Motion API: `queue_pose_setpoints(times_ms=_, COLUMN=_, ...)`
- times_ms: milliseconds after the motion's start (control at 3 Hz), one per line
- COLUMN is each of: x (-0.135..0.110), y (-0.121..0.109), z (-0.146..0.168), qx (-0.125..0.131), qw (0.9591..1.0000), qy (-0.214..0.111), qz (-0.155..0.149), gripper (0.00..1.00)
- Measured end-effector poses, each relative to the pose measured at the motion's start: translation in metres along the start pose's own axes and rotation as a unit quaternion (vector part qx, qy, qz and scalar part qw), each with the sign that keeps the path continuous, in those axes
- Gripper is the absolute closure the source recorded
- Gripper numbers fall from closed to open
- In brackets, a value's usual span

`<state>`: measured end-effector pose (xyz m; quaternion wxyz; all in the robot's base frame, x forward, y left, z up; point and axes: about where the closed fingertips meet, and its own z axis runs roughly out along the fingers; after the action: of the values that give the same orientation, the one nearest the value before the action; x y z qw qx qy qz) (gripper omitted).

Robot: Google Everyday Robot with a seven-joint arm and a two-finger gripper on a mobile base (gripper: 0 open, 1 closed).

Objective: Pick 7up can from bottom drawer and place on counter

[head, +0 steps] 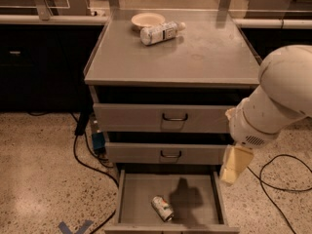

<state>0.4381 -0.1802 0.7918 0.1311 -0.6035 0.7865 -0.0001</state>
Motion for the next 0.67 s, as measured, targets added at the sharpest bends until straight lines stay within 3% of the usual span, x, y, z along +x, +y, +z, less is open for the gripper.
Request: queue_pose_setpoints(times_ms=667, x=0.006, y=0.000, z=0.084, qx=-0.023, qw=0.9992, qy=-0.013, qz=0.028, gripper=0.00)
